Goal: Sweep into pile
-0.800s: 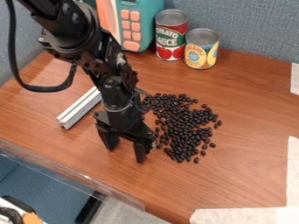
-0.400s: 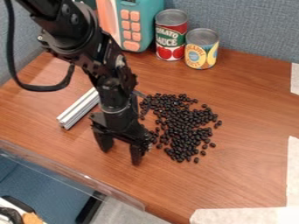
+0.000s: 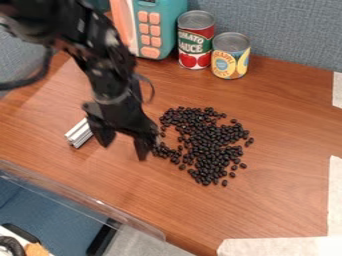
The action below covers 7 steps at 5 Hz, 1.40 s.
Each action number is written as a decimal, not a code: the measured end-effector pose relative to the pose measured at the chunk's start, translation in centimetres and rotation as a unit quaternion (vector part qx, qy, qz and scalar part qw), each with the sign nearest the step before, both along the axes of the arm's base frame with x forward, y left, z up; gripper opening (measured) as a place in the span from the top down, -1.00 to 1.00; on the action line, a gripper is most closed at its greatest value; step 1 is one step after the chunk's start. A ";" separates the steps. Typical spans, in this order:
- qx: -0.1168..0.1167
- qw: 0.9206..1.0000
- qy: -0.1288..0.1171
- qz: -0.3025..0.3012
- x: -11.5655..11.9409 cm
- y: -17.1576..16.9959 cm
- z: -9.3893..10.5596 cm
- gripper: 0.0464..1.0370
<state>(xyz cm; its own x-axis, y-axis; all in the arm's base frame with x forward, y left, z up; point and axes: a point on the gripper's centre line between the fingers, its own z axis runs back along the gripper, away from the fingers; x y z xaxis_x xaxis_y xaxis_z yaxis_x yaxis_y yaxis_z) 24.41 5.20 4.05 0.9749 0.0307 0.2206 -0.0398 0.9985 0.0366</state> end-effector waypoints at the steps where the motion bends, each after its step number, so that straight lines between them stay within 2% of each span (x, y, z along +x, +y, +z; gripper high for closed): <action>1: -0.009 1.000 -0.025 -0.006 1.3 2.3 1.8 -0.92; 2: -0.014 1.000 -0.024 -0.005 3.0 4.8 1.4 -0.92; 4: 0.013 0.999 0.008 -0.037 6.2 7.8 -0.9 -0.92; 6: 0.043 0.997 0.055 -0.046 6.5 8.9 -3.0 -0.92; 7: 0.049 0.995 0.068 -0.047 6.4 8.7 -3.7 -0.82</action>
